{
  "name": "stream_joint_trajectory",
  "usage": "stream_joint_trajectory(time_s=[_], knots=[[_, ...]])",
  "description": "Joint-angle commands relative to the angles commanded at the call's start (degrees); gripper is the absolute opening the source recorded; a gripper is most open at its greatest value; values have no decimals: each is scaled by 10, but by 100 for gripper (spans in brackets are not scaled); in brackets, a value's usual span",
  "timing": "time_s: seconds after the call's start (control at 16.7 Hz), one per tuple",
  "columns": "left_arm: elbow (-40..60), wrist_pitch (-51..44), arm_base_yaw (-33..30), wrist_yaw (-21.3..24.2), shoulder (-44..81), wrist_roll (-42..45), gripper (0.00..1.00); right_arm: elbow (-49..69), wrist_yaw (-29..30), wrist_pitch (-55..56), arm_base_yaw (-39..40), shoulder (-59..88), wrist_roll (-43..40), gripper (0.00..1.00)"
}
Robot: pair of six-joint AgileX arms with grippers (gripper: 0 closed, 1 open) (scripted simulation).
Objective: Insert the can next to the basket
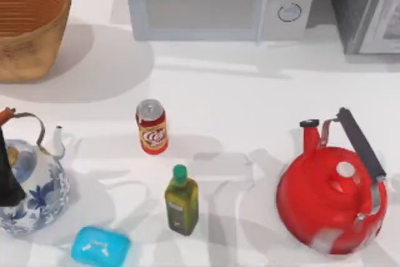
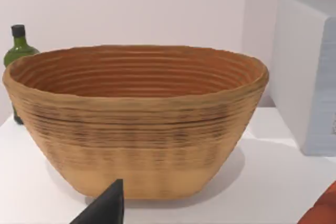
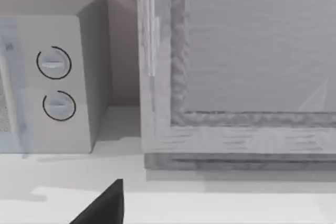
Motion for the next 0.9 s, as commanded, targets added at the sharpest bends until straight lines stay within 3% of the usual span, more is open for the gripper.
stream_joint_trajectory(time_s=[0.24, 0.42, 0.66, 0.9], knots=[[17, -14, -7, 1, 17, 3, 100, 0, 0, 0, 0, 0, 0, 100], [90, -68, -30, 2, 89, 16, 100, 0, 0, 0, 0, 0, 0, 100], [261, -184, -76, 2, 269, 43, 100, 0, 0, 0, 0, 0, 0, 100], [473, -334, -133, 2, 525, 77, 100, 0, 0, 0, 0, 0, 0, 100]])
